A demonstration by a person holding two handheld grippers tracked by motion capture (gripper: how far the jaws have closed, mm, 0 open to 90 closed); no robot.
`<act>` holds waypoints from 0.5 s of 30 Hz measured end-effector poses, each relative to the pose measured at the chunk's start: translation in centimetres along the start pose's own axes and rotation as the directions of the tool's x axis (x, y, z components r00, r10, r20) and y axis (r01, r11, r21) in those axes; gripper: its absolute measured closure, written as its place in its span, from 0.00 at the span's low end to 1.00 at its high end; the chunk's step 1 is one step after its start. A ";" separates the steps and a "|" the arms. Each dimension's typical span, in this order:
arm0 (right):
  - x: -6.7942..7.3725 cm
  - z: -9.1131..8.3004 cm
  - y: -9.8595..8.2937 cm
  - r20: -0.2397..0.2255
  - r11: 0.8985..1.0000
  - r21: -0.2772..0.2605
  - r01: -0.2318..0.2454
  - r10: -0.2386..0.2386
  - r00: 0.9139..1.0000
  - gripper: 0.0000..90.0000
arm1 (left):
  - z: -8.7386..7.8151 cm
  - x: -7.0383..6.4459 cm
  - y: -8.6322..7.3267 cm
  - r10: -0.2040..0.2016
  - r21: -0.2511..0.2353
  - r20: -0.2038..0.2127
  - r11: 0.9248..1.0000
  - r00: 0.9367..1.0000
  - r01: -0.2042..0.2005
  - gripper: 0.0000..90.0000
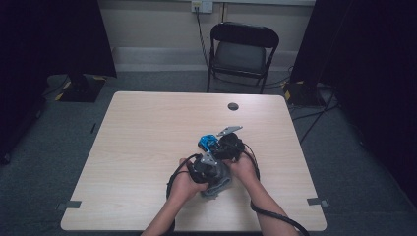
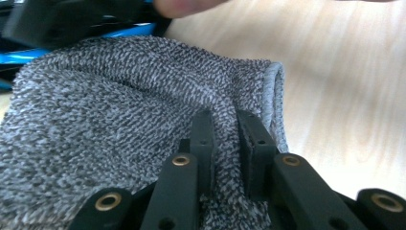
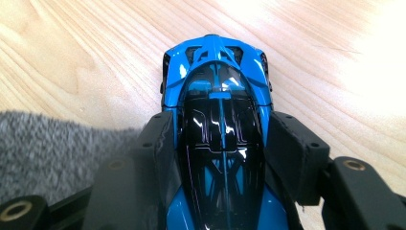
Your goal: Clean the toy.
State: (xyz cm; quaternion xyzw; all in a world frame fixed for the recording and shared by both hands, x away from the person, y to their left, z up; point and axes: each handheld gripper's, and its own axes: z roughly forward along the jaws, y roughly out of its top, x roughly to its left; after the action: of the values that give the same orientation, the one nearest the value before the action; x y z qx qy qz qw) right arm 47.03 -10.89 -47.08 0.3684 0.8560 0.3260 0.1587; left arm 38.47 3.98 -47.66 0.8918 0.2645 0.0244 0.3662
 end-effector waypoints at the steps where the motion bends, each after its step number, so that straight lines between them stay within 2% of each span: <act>1: 0.0 0.0 0.0 0.001 1.000 0.001 0.000 0.000 1.000 0.48 | 0.0 -0.1 0.0 0.001 -0.002 0.009 1.000 1.000 -0.001 0.87; 10: 0.0 0.0 0.0 -0.001 1.000 0.001 -0.001 0.001 1.000 0.48 | 0.5 -1.9 0.0 0.031 -0.006 0.063 1.000 0.998 -0.031 0.87; 15: 0.0 0.0 0.0 -0.002 1.000 0.000 -0.001 0.001 1.000 0.48 | 0.6 -2.9 0.0 0.060 -0.004 0.088 0.998 0.994 -0.060 0.87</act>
State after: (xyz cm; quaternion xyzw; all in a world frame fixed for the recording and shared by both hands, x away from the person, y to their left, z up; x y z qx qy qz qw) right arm 47.04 -10.91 -47.07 0.3685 0.8561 0.3264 0.1576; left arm 36.11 2.16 -47.70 0.8994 0.2212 -0.0035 0.3771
